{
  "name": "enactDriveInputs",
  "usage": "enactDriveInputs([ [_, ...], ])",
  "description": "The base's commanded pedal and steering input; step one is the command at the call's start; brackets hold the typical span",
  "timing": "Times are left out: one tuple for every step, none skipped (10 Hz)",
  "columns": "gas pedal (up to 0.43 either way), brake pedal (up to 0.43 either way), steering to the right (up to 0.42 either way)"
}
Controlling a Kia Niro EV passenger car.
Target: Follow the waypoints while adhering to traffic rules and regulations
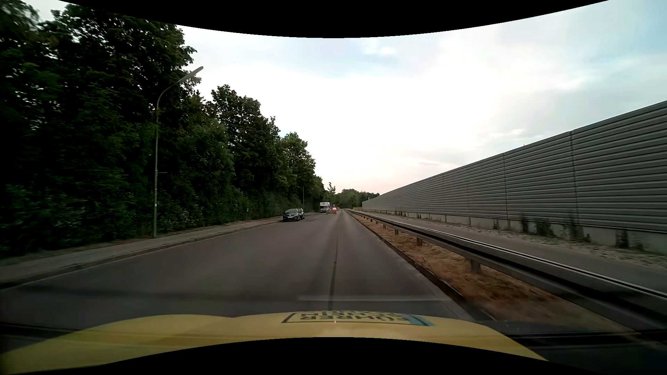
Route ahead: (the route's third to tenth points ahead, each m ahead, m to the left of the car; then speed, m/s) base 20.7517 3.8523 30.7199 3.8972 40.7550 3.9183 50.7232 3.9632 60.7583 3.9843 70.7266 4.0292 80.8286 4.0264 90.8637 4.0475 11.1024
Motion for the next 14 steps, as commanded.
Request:
enactDriveInputs([
  [0.11, 0.0, 0.0],
  [0.098, 0.0, 0.0],
  [0.087, 0.0, 0.0],
  [0.087, 0.0, 0.0],
  [0.087, 0.0, 0.0],
  [0.087, 0.0, -0.001],
  [0.087, 0.0, -0.001],
  [0.087, 0.0, -0.001],
  [0.087, 0.0, -0.001],
  [0.079, 0.0, -0.001],
  [0.079, 0.0, -0.001],
  [0.079, 0.0, -0.001],
  [0.079, 0.0, -0.001],
  [0.079, 0.0, -0.001],
])
